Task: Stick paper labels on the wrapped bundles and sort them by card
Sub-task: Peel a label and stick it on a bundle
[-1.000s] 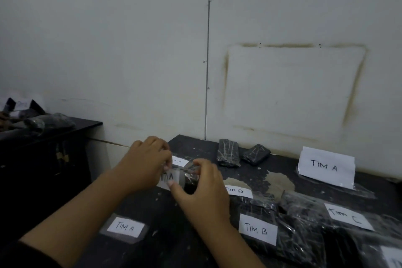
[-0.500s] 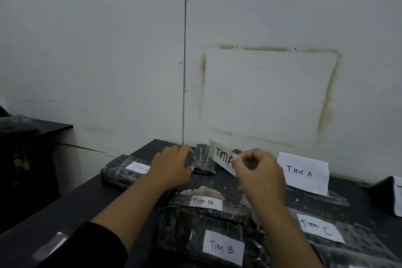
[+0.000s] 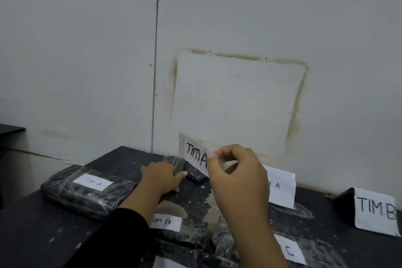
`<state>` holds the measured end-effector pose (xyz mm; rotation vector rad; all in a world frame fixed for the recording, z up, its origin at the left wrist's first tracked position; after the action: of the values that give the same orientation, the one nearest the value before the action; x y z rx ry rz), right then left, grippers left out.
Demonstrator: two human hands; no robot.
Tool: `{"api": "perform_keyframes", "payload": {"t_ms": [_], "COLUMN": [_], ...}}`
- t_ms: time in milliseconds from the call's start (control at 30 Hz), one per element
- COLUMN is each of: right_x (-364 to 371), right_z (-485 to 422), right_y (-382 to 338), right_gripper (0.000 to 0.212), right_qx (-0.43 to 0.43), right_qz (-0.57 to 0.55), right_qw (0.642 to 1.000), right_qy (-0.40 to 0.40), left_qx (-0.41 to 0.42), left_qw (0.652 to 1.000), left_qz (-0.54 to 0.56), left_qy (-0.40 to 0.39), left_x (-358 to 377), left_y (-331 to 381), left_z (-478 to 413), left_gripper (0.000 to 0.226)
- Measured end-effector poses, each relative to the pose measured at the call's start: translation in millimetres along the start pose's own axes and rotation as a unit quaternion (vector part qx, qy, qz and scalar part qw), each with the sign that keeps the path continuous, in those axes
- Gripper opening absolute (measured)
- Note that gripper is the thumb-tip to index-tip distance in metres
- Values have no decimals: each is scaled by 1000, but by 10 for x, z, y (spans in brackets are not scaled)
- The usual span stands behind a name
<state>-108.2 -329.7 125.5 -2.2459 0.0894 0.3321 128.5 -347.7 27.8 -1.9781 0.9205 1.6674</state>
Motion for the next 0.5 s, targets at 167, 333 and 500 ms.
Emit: {"api": "perform_keyframes", "payload": {"t_ms": [167, 333, 500], "right_x": [12, -19, -65], "right_z": [14, -3, -30], "right_y": [11, 19, 15], "right_gripper": [13, 14, 15], "right_qx": [9, 6, 14], "right_qz": [-1, -1, -7], "right_qw": [1000, 1000, 1000], "right_qy": [-4, 10, 17], "left_qx": [-110, -115, -111], "left_qw": [992, 993, 963], "left_qz": [57, 8, 201], "left_qy": [-6, 16, 143], "left_x": [17, -53, -264], "left_y": [-58, -53, -62], "left_z": [109, 153, 219], "left_gripper": [87, 85, 51]}}
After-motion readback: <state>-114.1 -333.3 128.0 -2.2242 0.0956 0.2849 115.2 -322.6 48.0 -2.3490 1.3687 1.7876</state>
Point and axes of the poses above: each hand's wrist, its own z-axis away from the middle knuckle, its own x-axis out of the palm, y = z × x, the point moved 2 cm from there along -z, towards the middle knuckle, and after that the axes turned 8 degrees about y, right-handed, at the moved point
